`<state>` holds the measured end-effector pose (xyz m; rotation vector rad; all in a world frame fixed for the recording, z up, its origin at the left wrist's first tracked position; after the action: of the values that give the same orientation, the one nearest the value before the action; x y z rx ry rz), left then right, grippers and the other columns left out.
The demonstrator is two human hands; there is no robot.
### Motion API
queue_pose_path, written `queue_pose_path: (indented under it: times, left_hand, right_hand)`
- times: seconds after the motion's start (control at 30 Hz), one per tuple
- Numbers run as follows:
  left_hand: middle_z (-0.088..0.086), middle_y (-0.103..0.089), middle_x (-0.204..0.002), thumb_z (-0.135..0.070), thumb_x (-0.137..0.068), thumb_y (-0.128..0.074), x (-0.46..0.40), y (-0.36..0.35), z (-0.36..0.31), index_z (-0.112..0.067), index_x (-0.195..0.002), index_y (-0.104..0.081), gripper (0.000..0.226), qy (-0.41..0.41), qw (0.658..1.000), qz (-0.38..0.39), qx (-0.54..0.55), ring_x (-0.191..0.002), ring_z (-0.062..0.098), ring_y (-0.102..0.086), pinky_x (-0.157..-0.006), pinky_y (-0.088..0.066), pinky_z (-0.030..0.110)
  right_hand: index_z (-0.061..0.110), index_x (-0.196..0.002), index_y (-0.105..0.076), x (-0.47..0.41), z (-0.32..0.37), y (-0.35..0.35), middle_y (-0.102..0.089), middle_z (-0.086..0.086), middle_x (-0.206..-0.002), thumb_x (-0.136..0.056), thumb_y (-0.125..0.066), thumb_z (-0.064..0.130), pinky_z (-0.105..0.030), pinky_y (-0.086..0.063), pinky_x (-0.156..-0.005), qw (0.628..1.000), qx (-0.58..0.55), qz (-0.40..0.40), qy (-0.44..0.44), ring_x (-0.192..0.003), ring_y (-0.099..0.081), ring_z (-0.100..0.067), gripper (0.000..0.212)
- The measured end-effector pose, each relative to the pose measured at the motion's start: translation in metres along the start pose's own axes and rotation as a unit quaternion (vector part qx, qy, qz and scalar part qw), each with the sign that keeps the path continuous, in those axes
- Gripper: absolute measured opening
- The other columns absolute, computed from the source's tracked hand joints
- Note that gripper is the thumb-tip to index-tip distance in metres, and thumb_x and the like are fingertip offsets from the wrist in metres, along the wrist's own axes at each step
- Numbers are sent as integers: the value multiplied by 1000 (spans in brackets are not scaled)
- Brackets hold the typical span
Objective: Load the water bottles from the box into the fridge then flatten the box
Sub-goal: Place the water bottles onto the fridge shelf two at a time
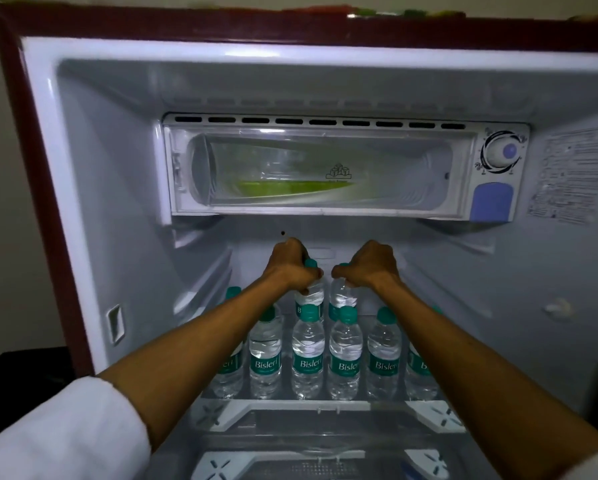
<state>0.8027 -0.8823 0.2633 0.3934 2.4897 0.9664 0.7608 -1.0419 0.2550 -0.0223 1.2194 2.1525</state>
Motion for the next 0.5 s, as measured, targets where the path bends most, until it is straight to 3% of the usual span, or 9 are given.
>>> queue_pose_path:
  times: [0.17, 0.33, 0.5]
  left_hand:
    - [13, -67, -98, -25, -80, -78, -9, -10, 7, -6, -97, -63, 30, 14, 997, 38, -70, -71, 25, -69, -60, -59, 28]
    - [14, -66, -101, -22, -79, -79, -15, -18, 12, -4, -101, -63, 32, 32, 995, 47, -78, -74, 26, -69, -67, -61, 30]
    - [10, -64, -89, -26, -81, -78, -18, -26, 14, -7, -90, -59, 28, 48, 994, 53, -83, -64, 18, -65, -58, -52, 20]
  right_hand:
    - [15, -68, -48, 3, -2, -19, -53, 0, -69, -67, -83, 52, -23, -41, -54, 997, 66, 44, -9, -67, -55, -14, 51]
    - [13, -77, -52, 0, -3, -25, -55, -1, -77, -68, -83, 52, -23, -44, -64, 994, 86, 64, -1, -73, -55, -14, 50]
    - [16, -67, -47, 0, -4, -18, -51, 1, -66, -68, -82, 51, -19, -38, -51, 991, 102, 85, -8, -57, -47, -8, 50]
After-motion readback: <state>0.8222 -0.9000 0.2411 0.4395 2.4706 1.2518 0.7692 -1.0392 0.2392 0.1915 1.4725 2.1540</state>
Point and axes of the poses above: each hand's wrist, its own x-axis away from the middle knuckle, its own y-axis out of the back of the hand, z = x × y, the point moved 3 cm from there along -x, towards the middle knuckle
